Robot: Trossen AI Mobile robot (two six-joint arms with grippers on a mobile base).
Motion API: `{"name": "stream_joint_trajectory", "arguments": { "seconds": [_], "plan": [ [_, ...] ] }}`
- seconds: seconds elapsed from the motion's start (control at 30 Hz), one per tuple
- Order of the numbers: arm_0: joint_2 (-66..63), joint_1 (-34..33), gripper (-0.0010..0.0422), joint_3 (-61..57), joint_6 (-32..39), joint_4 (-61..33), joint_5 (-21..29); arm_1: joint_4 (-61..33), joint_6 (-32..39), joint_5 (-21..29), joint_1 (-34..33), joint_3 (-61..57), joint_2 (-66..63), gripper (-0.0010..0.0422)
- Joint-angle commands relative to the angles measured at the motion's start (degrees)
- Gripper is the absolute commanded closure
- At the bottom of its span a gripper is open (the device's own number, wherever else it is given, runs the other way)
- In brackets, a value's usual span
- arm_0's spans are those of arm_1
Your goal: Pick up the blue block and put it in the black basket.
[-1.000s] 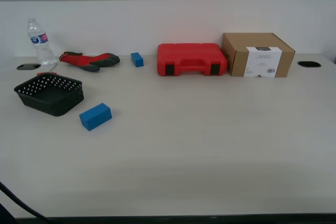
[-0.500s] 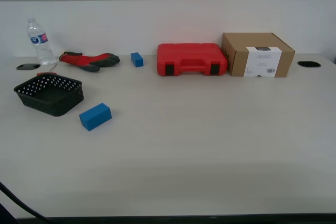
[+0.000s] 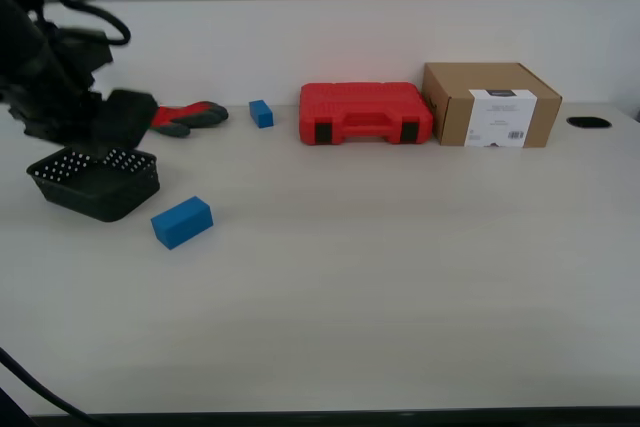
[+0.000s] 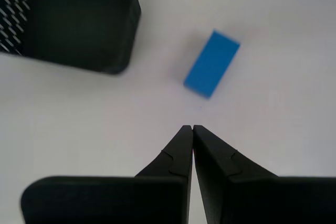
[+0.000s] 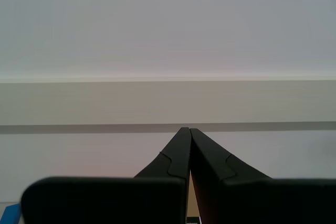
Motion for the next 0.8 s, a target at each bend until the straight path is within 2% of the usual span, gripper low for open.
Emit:
{"name": "stream_joint_trajectory", "arguments": {
  "seconds": [0.03,0.13,0.37,0.53,0.6,0.7,0.8],
  "plan": [
    [0.0,0.07,0.0413,0.11,0.0,0.15,0.0,0.02,0.11,3.85,-0.02,0.72,7.63,0.0412],
    [0.0,0.07,0.0413,0.11,0.0,0.15,0.0,0.2,0.09,6.88,-0.2,2.43,13.92,0.0412],
    [0.0,0.07,0.0413,0.11,0.0,0.15,0.0,0.24,0.13,6.93,-2.62,5.92,23.41,0.0412],
    [0.0,0.04,0.0413,0.11,0.0,0.15,0.0,-2.29,0.09,9.77,-9.03,7.21,25.14,0.0413],
    [0.0,0.07,0.0413,0.11,0.0,0.15,0.0,-0.87,0.35,8.46,-12.44,7.21,25.09,0.0412],
    [0.0,0.07,0.0413,0.11,0.0,0.15,0.0,5.84,2.1,3.63,-16.7,7.21,25.73,0.0412],
    [0.0,0.04,0.0413,0.11,0.0,0.17,0.0,9.22,4.96,-0.17,-17.79,8.87,28.44,0.0412]
  ]
}}
